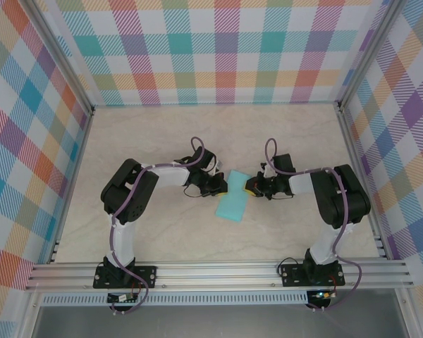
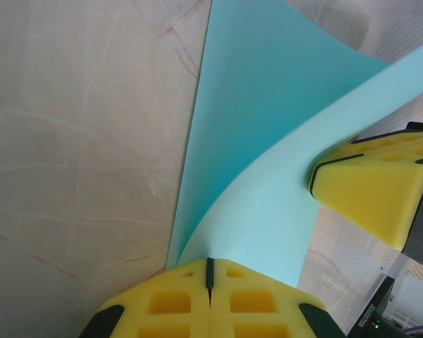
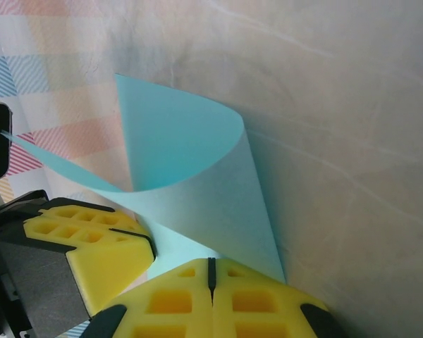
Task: Fold a paper plane with a square sheet of paper (pick it up from the middle)
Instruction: Fold the square sheet of paper in half at the center of the table.
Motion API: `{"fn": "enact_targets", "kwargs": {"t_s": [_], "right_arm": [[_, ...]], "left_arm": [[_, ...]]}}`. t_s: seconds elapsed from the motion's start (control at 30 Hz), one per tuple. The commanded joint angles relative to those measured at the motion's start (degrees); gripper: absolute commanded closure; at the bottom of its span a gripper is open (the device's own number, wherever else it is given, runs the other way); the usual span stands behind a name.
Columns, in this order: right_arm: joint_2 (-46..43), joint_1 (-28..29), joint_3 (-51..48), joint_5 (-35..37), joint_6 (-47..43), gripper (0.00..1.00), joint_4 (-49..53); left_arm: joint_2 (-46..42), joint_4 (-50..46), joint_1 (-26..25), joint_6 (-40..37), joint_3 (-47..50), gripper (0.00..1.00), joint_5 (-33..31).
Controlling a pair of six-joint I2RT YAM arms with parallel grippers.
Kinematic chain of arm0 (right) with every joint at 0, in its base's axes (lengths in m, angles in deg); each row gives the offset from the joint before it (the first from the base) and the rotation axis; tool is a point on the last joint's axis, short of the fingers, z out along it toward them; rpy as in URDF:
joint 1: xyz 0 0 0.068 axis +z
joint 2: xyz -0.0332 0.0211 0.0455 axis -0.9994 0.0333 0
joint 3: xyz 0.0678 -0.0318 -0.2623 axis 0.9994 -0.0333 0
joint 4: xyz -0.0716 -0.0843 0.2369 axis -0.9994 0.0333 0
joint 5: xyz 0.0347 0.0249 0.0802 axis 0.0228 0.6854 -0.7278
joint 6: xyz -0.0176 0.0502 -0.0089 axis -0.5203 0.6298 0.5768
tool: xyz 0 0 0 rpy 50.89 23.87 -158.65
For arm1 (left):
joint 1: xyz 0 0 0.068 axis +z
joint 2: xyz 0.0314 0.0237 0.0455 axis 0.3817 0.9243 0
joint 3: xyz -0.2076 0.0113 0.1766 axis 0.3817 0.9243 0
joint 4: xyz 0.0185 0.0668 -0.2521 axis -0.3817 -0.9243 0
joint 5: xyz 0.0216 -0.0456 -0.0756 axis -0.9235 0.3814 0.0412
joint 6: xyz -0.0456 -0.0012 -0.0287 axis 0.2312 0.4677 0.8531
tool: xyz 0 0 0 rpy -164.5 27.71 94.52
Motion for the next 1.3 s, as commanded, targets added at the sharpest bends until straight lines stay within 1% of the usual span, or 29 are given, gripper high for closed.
{"fn": "enact_targets", "kwargs": {"t_s": [0.0,0.13,0.23,0.5,0.6,0.83,0.93,1.07,1.17,1.27], "right_arm": [[-0.9,-0.4,1.7,-0.1,-1.4,1.0,1.9],[-3.7,-1.0,4.8,1.3,-3.1,1.0,7.1],[-1.9,-1.3,6.3,1.2,-3.9,1.0,8.1],[4.0,-1.7,5.4,1.8,-3.1,1.0,5.1],[3.9,-1.9,5.8,1.5,-3.1,1.0,5.5],[0.1,-2.8,9.4,0.2,-3.8,1.0,8.9],[1.4,-3.3,10.4,0.7,-4.4,1.0,9.6],[4.6,-3.3,9.8,1.2,-3.1,1.0,7.5],[6.5,-3.4,9.5,2.6,-3.1,1.0,7.8],[6.5,-3.4,9.5,2.1,-2.7,1.0,8.1]], "left_arm": [[3.8,-10.3,-0.3,-1.3,3.0,1.0,-6.7],[3.8,-10.5,-0.3,-1.4,2.8,1.0,-6.8],[3.9,-10.5,-0.3,-1.5,2.6,1.0,-6.7],[4.0,-10.2,-0.3,-1.6,3.0,1.0,-6.5],[3.9,-10.2,-0.3,-1.6,3.0,1.0,-6.5],[4.0,-10.5,-0.3,-1.7,2.8,1.0,-6.5],[4.0,-10.5,-0.3,-1.6,2.8,1.0,-6.5],[4.1,-10.6,-0.3,-1.6,2.4,1.0,-6.5],[4.1,-10.8,-0.3,-1.7,2.0,1.0,-6.5],[4.1,-11.3,-0.3,-2.0,1.7,1.0,-6.5]]}}
